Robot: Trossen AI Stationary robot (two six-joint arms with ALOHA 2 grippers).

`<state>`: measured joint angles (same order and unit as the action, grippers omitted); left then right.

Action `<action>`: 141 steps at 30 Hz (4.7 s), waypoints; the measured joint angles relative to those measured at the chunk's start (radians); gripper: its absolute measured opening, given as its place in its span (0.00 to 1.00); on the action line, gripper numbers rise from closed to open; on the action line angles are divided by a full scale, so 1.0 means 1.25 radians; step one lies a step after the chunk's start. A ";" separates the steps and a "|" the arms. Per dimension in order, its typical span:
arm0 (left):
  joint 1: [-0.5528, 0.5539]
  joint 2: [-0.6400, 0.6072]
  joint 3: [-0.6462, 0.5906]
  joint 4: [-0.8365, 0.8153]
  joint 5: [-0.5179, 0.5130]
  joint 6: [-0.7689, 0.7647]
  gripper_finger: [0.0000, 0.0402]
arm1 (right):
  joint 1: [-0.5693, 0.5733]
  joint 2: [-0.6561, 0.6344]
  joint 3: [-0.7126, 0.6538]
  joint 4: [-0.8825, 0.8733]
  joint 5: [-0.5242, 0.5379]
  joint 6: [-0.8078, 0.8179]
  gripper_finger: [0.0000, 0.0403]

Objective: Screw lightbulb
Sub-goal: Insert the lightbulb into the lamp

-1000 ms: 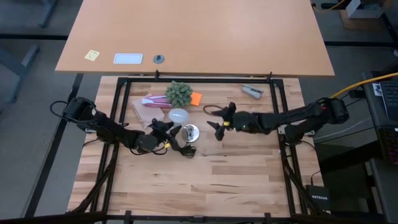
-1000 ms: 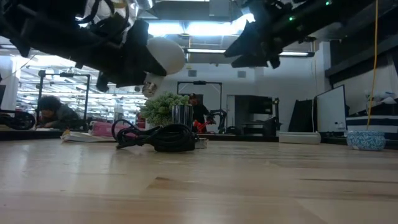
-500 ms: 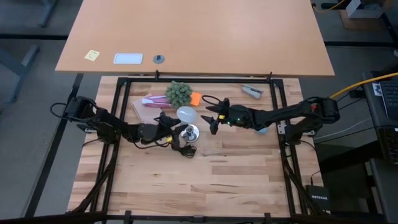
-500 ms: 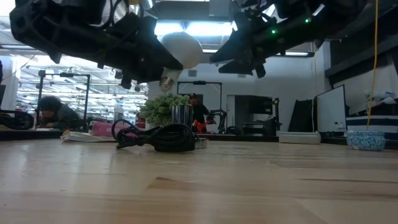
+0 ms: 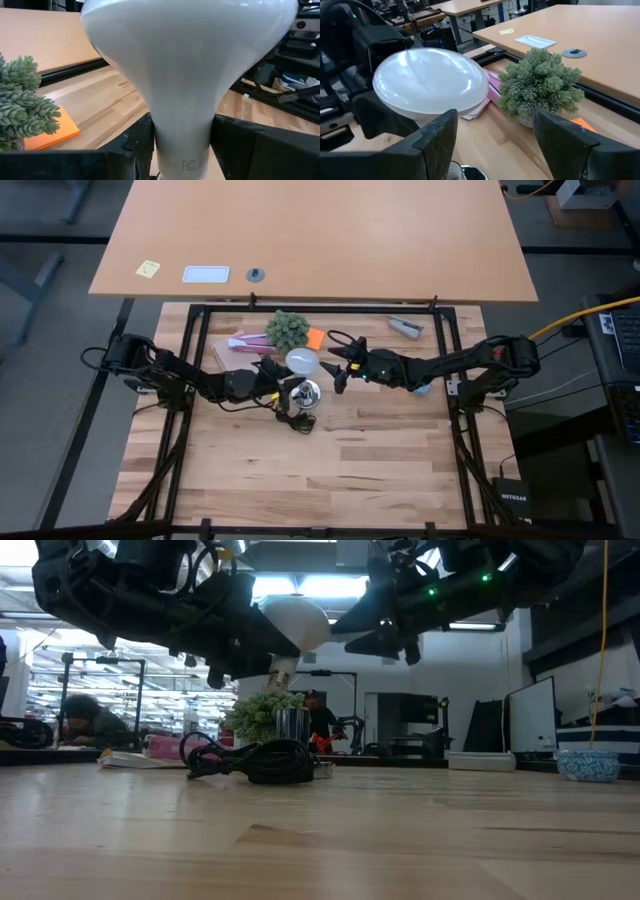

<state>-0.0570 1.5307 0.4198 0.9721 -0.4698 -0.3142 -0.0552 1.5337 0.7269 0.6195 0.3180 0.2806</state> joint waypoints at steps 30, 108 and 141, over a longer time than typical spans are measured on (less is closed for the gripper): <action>-0.047 0.000 0.000 -0.038 -0.001 -0.016 0.37 | 0.002 -0.046 0.001 -0.071 0.087 -0.166 0.64; 0.045 0.243 0.011 0.313 0.142 0.128 0.37 | 0.002 -0.005 -0.012 -0.182 -0.162 -0.123 0.64; 0.045 0.231 0.010 0.319 0.139 0.132 0.37 | 0.002 0.020 -0.013 -0.338 -0.264 0.044 0.64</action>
<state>-0.0013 1.8198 0.4328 1.3712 -0.2958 -0.1486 -0.0521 1.5590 0.7109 0.1971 -0.0120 0.3359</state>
